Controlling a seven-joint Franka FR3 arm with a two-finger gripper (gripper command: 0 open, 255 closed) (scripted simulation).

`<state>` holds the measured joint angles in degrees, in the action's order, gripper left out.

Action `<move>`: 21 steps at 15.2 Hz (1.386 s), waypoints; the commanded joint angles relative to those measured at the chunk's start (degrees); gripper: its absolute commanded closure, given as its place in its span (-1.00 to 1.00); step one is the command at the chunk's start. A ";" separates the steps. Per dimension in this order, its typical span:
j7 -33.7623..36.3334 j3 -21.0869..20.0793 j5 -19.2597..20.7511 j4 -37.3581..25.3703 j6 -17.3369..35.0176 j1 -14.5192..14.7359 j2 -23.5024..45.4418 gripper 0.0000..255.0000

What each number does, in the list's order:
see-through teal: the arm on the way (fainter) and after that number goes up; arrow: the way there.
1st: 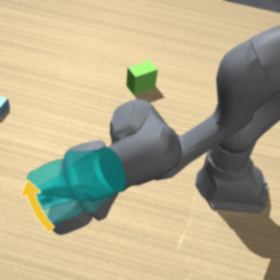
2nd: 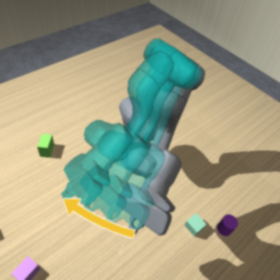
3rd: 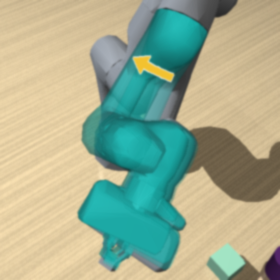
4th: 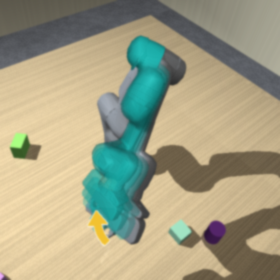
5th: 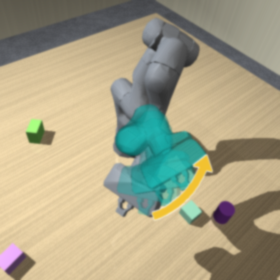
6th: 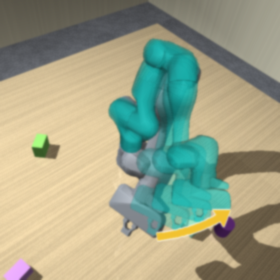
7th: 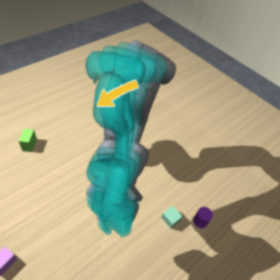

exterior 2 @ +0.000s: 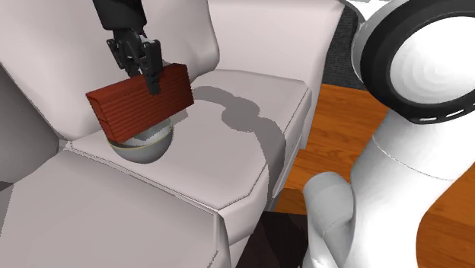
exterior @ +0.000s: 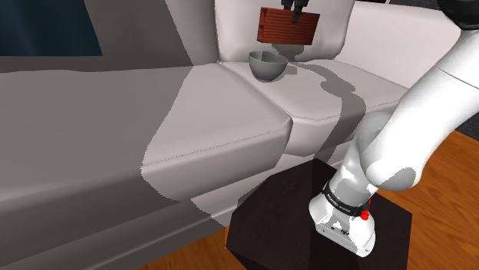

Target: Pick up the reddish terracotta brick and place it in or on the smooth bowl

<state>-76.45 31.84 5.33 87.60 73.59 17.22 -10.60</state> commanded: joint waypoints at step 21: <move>-13.51 8.33 -13.12 -16.23 3.36 -7.50 24.03 1.00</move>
<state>-90.06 40.20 -8.10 70.03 75.91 9.38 13.89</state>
